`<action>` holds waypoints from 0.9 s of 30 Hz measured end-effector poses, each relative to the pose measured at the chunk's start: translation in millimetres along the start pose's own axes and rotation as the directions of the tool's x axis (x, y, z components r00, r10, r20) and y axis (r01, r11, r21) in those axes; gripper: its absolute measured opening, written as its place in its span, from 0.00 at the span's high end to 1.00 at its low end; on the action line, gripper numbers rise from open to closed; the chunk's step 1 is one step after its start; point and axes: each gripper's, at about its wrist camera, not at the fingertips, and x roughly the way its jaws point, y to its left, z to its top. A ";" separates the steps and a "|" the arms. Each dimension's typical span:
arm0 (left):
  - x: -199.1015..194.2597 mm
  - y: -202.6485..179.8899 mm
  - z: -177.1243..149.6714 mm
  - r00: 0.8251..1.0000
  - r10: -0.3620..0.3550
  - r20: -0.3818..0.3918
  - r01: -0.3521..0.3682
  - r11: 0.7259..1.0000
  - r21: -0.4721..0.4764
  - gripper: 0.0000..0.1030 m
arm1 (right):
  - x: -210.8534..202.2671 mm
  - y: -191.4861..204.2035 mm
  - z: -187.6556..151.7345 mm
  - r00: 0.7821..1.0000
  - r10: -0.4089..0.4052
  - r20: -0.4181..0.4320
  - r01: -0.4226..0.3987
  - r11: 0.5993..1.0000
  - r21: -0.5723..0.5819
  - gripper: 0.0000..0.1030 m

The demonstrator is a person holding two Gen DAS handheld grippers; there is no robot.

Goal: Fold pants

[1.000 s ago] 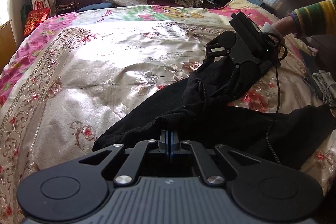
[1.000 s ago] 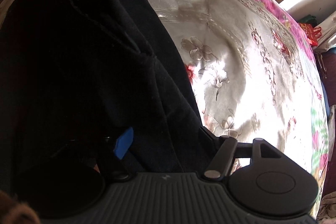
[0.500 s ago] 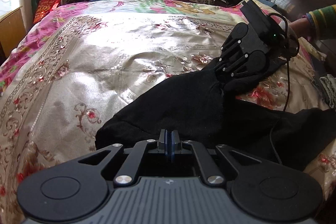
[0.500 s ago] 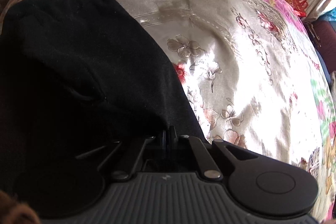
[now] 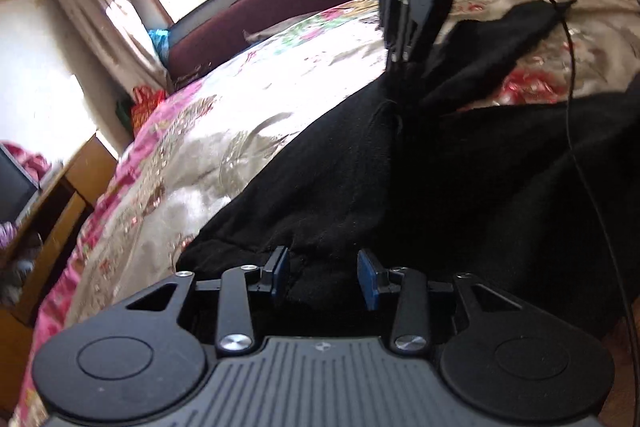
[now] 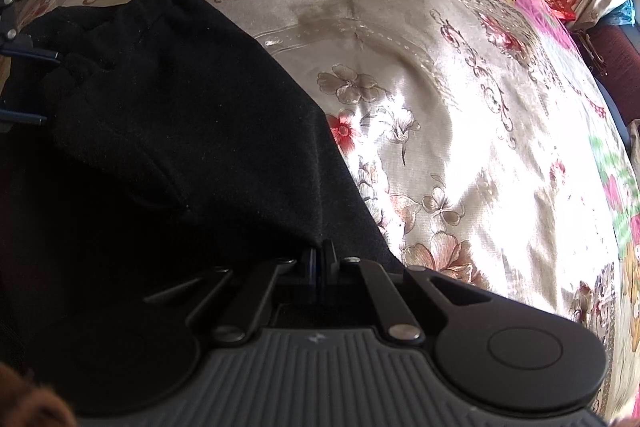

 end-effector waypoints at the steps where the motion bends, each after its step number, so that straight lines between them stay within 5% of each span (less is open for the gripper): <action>1: 0.6 -7.9 -1.4 1.000 0.013 0.000 -0.013 0.998 0.059 0.49 | 0.0 -0.3 -0.5 1.000 -0.002 0.005 0.002 1.000 0.011 0.98; 5: 13.2 -37.2 -12.8 0.999 0.030 -0.024 -0.023 0.969 0.245 0.50 | -0.1 1.3 -2.4 1.000 -0.011 0.008 0.011 0.999 0.037 0.98; 6: 18.3 -36.3 -14.5 0.999 0.043 -0.034 -0.033 0.966 0.258 0.59 | -1.3 2.3 -2.5 1.000 -0.015 0.008 0.015 0.999 0.037 0.98; 9: 25.8 -6.5 -7.5 0.997 0.032 -0.072 -0.019 0.984 0.178 0.73 | -13.9 5.5 -5.0 1.000 -0.013 0.006 0.012 0.999 0.052 0.98; 14: 1.4 60.3 13.4 0.994 0.103 -0.024 -0.101 0.992 0.076 0.75 | -66.8 26.1 -8.5 0.999 0.036 0.006 -0.037 0.994 0.103 0.99; 19: -15.4 86.0 5.1 0.980 0.195 0.028 -0.197 0.967 0.161 0.75 | -121.5 91.6 4.5 0.981 0.189 0.048 -0.195 0.959 0.207 0.98; 24: 4.6 59.0 -54.1 0.983 0.167 -0.072 -0.139 0.945 0.297 0.75 | -72.4 165.1 -6.3 0.939 0.342 0.030 -0.328 0.868 0.374 0.98; 27: 13.1 44.3 -80.4 0.980 0.167 -0.105 -0.119 0.926 0.358 0.75 | -36.1 192.9 -12.8 0.945 0.326 -0.018 -0.291 0.867 0.405 0.96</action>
